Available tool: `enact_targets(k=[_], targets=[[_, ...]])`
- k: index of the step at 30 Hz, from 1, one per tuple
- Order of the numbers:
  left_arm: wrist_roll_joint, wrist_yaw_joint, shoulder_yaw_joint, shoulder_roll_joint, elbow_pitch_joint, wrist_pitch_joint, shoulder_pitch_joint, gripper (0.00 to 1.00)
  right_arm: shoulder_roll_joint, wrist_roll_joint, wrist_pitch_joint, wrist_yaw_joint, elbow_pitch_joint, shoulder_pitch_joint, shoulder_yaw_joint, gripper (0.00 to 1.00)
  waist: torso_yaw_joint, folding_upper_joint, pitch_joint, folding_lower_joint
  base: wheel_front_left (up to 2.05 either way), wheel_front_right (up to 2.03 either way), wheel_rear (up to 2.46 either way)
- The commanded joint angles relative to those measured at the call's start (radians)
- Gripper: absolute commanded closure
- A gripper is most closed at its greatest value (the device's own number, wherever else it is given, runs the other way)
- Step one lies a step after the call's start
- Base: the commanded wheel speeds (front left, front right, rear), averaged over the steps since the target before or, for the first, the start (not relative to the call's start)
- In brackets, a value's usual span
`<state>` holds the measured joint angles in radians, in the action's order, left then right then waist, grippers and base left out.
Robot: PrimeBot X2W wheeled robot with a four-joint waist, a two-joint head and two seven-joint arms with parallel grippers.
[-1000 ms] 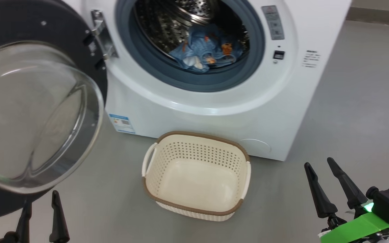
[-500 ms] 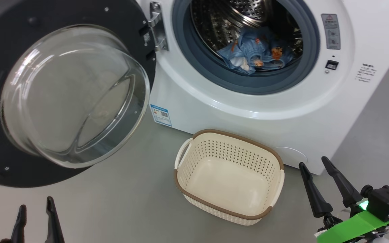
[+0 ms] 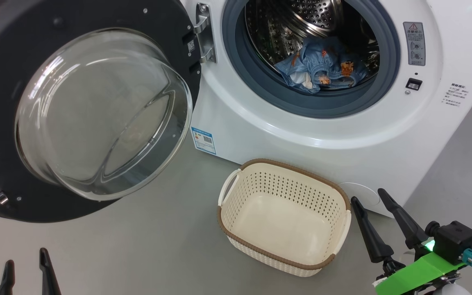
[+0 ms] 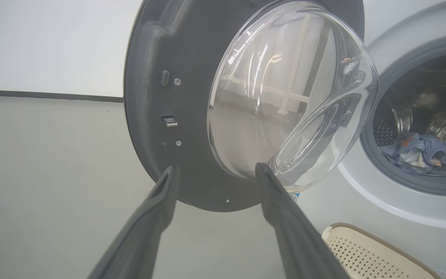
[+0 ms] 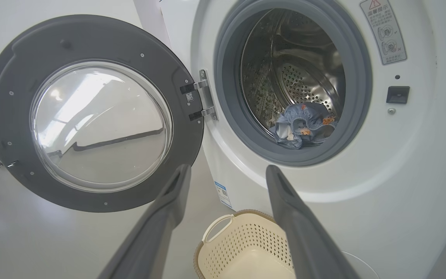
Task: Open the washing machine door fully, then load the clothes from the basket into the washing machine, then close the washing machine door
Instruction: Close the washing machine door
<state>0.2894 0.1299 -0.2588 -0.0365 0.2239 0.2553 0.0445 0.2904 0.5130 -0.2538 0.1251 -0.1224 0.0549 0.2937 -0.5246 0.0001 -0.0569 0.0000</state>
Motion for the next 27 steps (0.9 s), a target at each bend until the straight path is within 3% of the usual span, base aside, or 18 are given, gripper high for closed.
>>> enact_targets(k=[1, 11, 12, 13, 14, 15, 17, 22, 27], targets=[[-0.002, -0.007, -0.035, -0.014, -0.033, 0.006, -0.006, 0.0, 0.012, 0.021, -0.008, 0.006, 0.02, 0.026, 0.022, 0.0, 0.0, -0.0001, 0.004, 0.0, 0.0, 0.0, 0.0], [0.002, -0.007, -0.037, -0.014, -0.057, 0.006, -0.001, 0.0, 0.005, 0.023, -0.008, 0.006, 0.021, 0.018, 0.021, 0.0, 0.004, -0.0001, 0.012, 0.0, 0.0, 0.0, 0.0], [0.01, -0.007, -0.037, -0.014, -0.059, 0.006, -0.004, 0.22, 0.005, 0.023, -0.008, 0.006, 0.022, 0.016, 0.019, 0.0, 0.004, -0.0001, 0.012, 0.0, 0.0, 0.0, 0.0], [0.019, -0.006, -0.038, -0.014, -0.061, 0.006, -0.007, 0.51, 0.004, 0.023, -0.008, 0.006, 0.023, 0.014, 0.017, 0.0, 0.005, -0.0001, 0.012, 0.0, 0.0, 0.0, 0.0], [0.027, -0.005, -0.041, -0.014, -0.065, 0.006, -0.011, 0.6, 0.004, 0.023, -0.008, 0.006, 0.023, 0.011, 0.014, 0.0, 0.005, -0.0001, 0.012, 0.0, 0.0, 0.0, 0.0], [0.03, -0.004, -0.042, -0.014, -0.069, 0.006, -0.014, 0.82, 0.003, 0.022, -0.008, 0.006, 0.025, 0.009, 0.011, 0.0, 0.005, -0.0001, 0.012, 0.0, 0.0, 0.0, 0.0], [0.043, -0.003, -0.046, -0.014, -0.083, 0.006, -0.024, 1.0, 0.001, 0.021, -0.008, 0.006, 0.026, 0.004, 0.005, 0.0, 0.006, -0.0001, 0.011, 0.0, 0.0, 0.0, 0.0], [0.134, 0.0, -0.069, -0.017, -0.143, 0.006, -0.067, 1.0, -0.004, 0.016, -0.008, 0.006, 0.033, -0.009, -0.007, 0.0, 0.006, -0.0001, 0.008, 0.0, 0.0, 0.0, 0.0], [0.257, 0.0, -0.078, -0.14, -0.218, 0.006, -0.129, 1.0, -0.005, 0.013, -0.008, 0.006, 0.037, -0.017, -0.015, 0.0, 0.005, -0.0001, 0.001, 0.0, 0.0, 0.0, 0.0]])
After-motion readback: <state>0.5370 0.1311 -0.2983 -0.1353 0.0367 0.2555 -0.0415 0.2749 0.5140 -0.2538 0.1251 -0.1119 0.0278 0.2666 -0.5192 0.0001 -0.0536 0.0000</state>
